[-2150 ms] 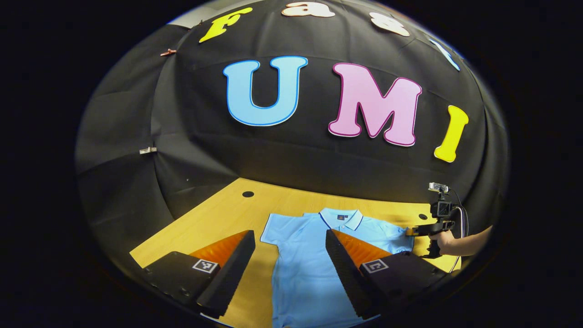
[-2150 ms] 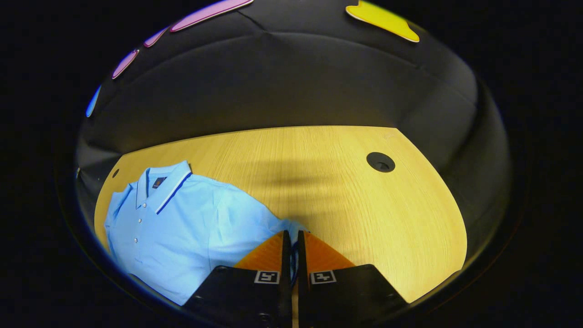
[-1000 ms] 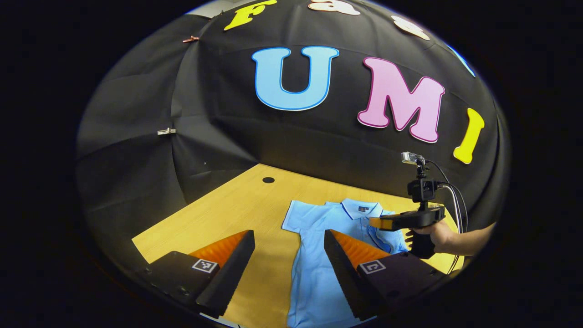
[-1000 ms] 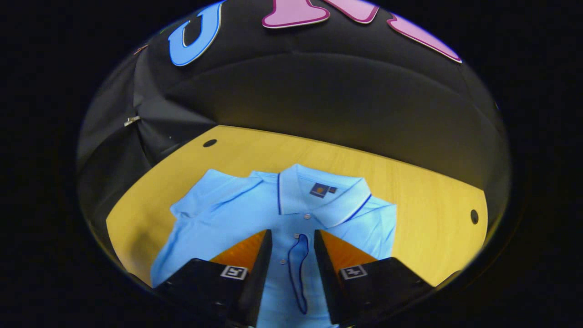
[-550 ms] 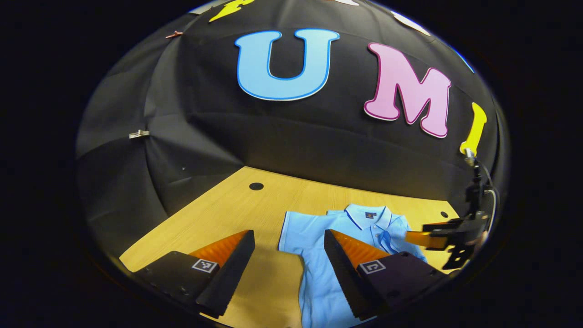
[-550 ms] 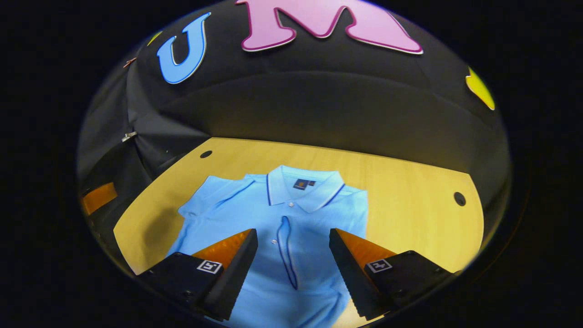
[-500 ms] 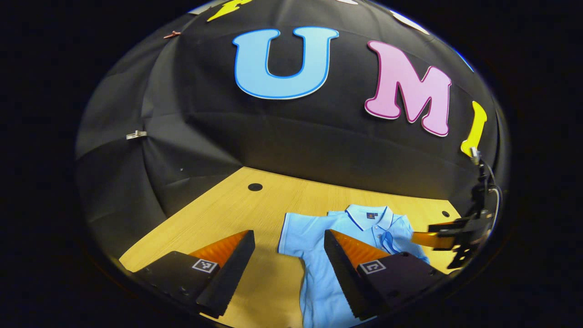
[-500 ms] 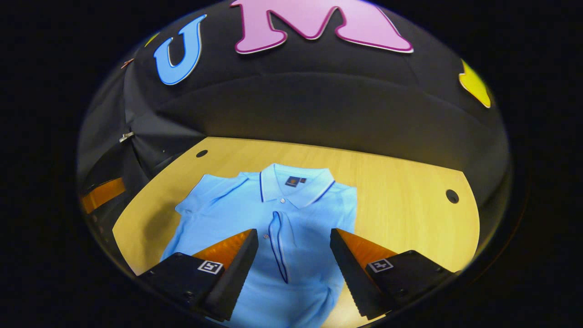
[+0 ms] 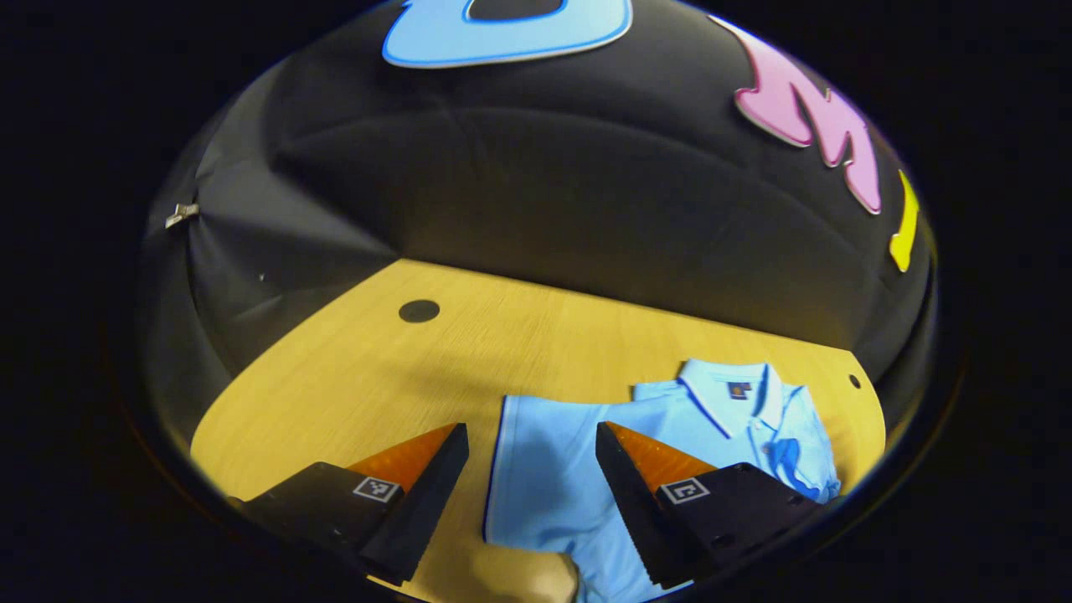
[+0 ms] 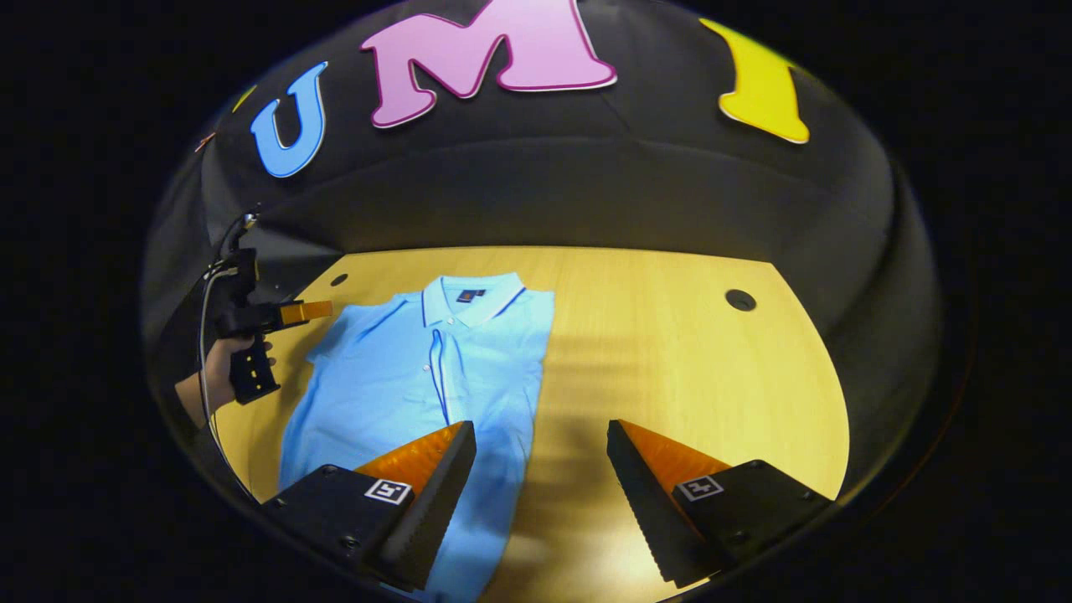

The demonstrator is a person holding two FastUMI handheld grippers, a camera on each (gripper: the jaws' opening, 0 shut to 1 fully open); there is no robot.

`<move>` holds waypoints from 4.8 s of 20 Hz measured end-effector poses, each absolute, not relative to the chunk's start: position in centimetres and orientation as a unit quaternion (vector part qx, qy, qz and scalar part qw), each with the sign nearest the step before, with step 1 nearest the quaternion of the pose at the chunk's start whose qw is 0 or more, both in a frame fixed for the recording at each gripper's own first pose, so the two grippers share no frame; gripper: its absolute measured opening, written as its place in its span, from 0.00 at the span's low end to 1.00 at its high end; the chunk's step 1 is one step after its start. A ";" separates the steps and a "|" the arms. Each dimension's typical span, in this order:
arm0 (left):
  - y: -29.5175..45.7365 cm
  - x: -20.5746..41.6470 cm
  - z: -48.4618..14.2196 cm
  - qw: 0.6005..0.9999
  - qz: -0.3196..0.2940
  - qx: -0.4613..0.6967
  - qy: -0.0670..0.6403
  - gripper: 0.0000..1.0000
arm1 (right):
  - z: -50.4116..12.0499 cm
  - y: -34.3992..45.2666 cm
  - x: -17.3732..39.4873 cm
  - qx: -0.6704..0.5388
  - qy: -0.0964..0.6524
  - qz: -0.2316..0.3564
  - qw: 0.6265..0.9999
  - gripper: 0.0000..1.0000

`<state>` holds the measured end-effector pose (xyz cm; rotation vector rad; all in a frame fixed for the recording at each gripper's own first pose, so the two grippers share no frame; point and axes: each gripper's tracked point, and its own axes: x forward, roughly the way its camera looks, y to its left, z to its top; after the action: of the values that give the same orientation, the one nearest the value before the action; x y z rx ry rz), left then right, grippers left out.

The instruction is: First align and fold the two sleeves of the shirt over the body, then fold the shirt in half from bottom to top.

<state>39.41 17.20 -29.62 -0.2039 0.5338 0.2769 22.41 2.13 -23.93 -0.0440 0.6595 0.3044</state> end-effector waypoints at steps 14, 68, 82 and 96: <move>14.2 43.8 -32.7 0.950 0.037 0.003 0.311 0.50 | -27.1 0.0 19.3 0.003 0.355 0.125 0.926 0.98; -3.8 -3.0 -36.2 0.919 -0.035 0.012 0.394 0.99 | -33.8 6.6 -6.4 0.013 0.422 0.103 0.901 0.99; -6.6 -1.8 -36.2 0.914 -0.041 -0.035 0.403 0.07 | -34.3 6.5 -5.2 0.007 0.460 0.130 0.878 0.05; -5.5 7.0 -22.4 0.937 -0.026 -0.075 0.339 0.06 | -22.5 9.0 5.7 -0.012 0.397 0.205 0.894 0.05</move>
<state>7.03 -5.46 -22.44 -0.1531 0.6926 -0.0526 5.66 8.99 -22.53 -0.0255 0.8233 0.4255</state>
